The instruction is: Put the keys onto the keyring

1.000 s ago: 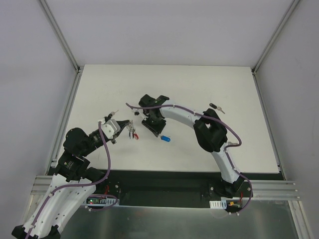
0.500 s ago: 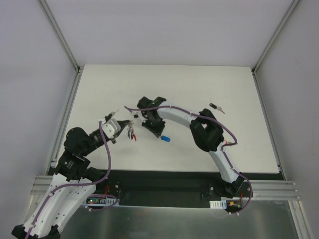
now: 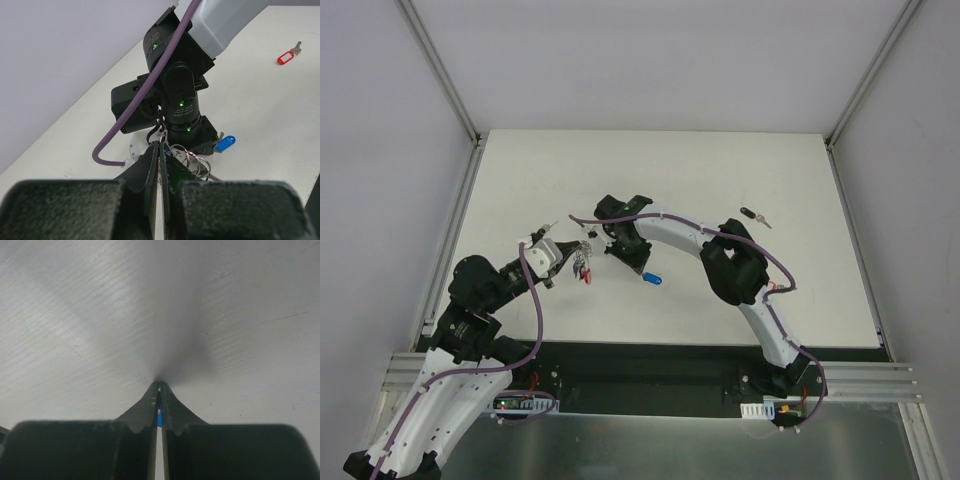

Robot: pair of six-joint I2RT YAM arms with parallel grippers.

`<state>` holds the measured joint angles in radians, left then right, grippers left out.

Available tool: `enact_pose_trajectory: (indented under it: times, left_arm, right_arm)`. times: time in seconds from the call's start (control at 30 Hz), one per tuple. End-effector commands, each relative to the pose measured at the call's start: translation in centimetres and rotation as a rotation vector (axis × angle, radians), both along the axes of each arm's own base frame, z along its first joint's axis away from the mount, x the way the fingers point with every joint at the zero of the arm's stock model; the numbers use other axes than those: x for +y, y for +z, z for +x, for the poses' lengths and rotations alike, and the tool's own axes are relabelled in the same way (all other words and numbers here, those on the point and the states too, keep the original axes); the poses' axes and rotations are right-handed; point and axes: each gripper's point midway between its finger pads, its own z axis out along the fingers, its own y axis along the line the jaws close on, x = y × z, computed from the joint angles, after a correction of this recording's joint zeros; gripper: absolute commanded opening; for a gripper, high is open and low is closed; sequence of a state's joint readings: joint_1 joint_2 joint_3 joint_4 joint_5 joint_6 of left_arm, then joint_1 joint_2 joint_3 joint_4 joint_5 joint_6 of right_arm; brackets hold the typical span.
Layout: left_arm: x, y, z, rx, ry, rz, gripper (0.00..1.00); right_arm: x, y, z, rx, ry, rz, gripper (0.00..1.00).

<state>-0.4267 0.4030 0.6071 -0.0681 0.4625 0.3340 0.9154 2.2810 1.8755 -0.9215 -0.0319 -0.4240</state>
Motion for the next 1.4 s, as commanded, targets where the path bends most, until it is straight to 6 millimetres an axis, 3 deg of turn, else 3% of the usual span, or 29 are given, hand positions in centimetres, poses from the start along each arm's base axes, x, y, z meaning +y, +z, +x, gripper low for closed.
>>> enact_pose_trajectory:
  times: [0.0, 0.23, 0.27, 0.33, 0.37, 0.4, 0.43, 0.47, 0.5, 0.53, 0.57, 0.6, 0.63, 0.7, 0.8, 0.83, 0.87, 0.9, 0.93, 1.0, 1.03, 1.17, 1.37]
  left_arm:
    - [-0.2, 1.6, 0.0, -0.062, -0.01, -0.025, 0.0]
    - [-0.2, 1.7, 0.0, -0.065, -0.011, -0.026, 0.0]
    - [-0.2, 1.7, -0.1, -0.066, -0.011, -0.027, 0.0]
    - [-0.2, 1.7, -0.1, -0.067, -0.013, -0.027, 0.0]
    - [-0.2, 1.7, -0.1, -0.069, -0.013, -0.028, 0.0]
    - [-0.2, 1.6, -0.1, -0.067, -0.013, -0.027, 0.0]
    - [-0.2, 1.6, -0.2, -0.07, -0.016, -0.027, 0.0]
    - [-0.3, 1.4, -0.2, -0.066, -0.017, -0.025, 0.0]
    - [-0.3, 1.2, -0.2, -0.063, -0.019, -0.025, 0.0]
    - [-0.3, 1.8, -0.2, -0.088, -0.019, -0.033, 0.0]
    - [-0.4, 1.7, -0.2, -0.087, -0.023, -0.033, 0.0]
    - [-0.4, 1.7, -0.2, -0.092, -0.025, -0.032, 0.0]
    - [-0.4, 1.7, -0.2, -0.093, -0.026, -0.033, 0.0]
    - [-0.4, 1.6, -0.2, -0.097, -0.029, -0.03, 0.0]
    - [-0.4, 1.5, -0.1, -0.103, -0.026, -0.028, 0.0]
    - [-0.4, 1.5, -0.1, -0.106, -0.026, -0.028, 0.0]
    - [-0.4, 1.4, -0.1, -0.105, -0.027, -0.027, 0.0]
    - [-0.5, 1.4, -0.1, -0.107, -0.032, -0.027, 0.0]
    - [-0.5, 1.4, -0.1, -0.107, -0.035, -0.023, 0.0]
    - [-0.9, 1.4, -0.3, -0.106, -0.058, -0.022, 0.0]
    - [-1.0, 1.3, -0.4, -0.104, -0.07, -0.024, 0.0]
    - [-2.2, 1.4, -1.3, -0.083, -0.157, -0.033, 0.0]
    - [-3.8, 1.2, -2.1, -0.022, -0.272, -0.041, 0.0]
  right_arm:
    - [-0.8, 0.9, -0.3, -0.002, 0.009, -0.04, 0.03]
    - [0.6, 4.3, -0.4, -0.071, -0.004, 0.158, 0.01]
    - [1.5, 6.6, 0.3, -0.136, -0.011, 0.253, 0.01]
    - [0.8, 6.4, -0.2, -0.155, -0.039, 0.294, 0.01]
    - [1.8, 9.3, 0.7, -0.237, -0.043, 0.407, 0.01]
    - [0.7, 8.3, 0.2, -0.238, -0.057, 0.402, 0.01]
    - [0.6, 9.2, 0.4, -0.277, -0.072, 0.437, 0.01]
    - [1.3, 12.0, 1.0, -0.35, -0.074, 0.536, 0.02]
    - [1.1, 12.8, 1.0, -0.379, -0.077, 0.571, 0.01]
    - [0.4, 12.0, 0.4, -0.382, -0.093, 0.58, 0.01]
    - [0.9, 13.2, 0.8, -0.432, -0.096, 0.649, 0.01]
    - [0.7, 15.9, 0.5, -0.484, -0.094, 0.727, 0.02]
    - [-0.1, 14.7, -0.3, -0.487, -0.093, 0.729, 0.01]
    - [0.1, 19.0, -0.1, -0.614, -0.089, 0.874, 0.01]
    - [-1.3, 21.1, -0.2, -0.743, -0.112, 0.95, 0.01]
    - [-1.9, 25.2, -0.4, -0.837, -0.125, 1.077, 0.01]
    - [-2.6, 25.1, -0.6, -0.858, -0.136, 1.091, 0.01]
    - [-3.3, 26.3, -0.4, -0.904, -0.165, 1.113, 0.02]
    - [-4.0, 28.7, -0.5, -0.957, -0.185, 1.172, 0.01]
    - [-5.2, 30.6, -0.6, -1.017, -0.224, 1.23, 0.01]
    - [-5.8, 32.5, -0.9, -1.058, -0.239, 1.291, 0.01]
    - [-6.6, 34.3, -1.7, -1.052, -0.24, 1.367, 0.01]
    - [-6.7, 34.4, -4.7, -0.903, -0.155, 1.516, 0.02]
